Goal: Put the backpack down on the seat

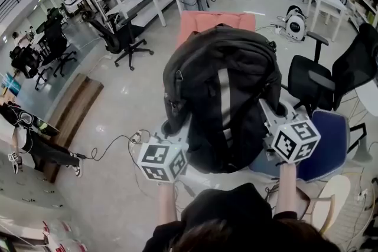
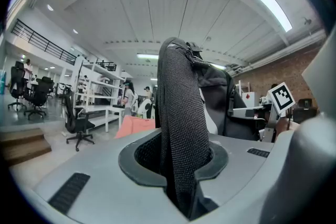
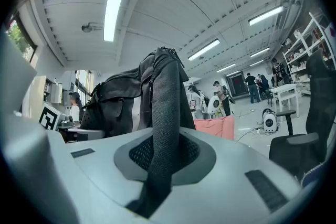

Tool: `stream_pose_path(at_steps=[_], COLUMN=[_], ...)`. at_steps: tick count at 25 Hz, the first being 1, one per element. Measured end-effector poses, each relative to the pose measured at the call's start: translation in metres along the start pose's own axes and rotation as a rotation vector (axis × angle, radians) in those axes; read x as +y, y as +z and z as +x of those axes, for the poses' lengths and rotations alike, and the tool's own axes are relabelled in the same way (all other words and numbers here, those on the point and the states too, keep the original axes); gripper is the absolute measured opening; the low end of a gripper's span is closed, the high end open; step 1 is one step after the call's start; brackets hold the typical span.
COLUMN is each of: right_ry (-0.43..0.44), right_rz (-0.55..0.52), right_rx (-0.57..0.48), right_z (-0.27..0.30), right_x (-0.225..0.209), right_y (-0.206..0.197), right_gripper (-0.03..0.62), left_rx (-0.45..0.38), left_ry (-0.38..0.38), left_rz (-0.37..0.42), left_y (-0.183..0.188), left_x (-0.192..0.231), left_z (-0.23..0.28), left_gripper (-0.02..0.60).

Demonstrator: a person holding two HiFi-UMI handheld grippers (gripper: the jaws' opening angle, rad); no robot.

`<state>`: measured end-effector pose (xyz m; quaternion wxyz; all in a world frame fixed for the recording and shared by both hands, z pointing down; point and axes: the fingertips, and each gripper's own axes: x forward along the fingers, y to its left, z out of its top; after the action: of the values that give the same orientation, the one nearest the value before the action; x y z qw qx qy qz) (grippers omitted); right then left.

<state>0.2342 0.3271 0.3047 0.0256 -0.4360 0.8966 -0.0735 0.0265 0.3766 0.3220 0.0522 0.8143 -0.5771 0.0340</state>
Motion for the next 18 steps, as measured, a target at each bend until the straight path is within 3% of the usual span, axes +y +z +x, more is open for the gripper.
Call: stream_pose_path(at_steps=[9,18], right_ry=[0.042,0.055], right_rz=[0.027,0.05], right_rx=[0.006,0.035], right_z=[0.006,0.058], right_x=[-0.018,-0.019], right_y=[-0.001,-0.009], right_gripper=[0.046,0.046], left_rx=[0.018,0.039], left_ry=[0.046,0.071], left_rz=[-0.021,-0.045], left_y=[-0.006,-0.009], left_x=[-0.01,0.034], left_z=[0.01,0.036], left_gripper=[0.095,0.097])
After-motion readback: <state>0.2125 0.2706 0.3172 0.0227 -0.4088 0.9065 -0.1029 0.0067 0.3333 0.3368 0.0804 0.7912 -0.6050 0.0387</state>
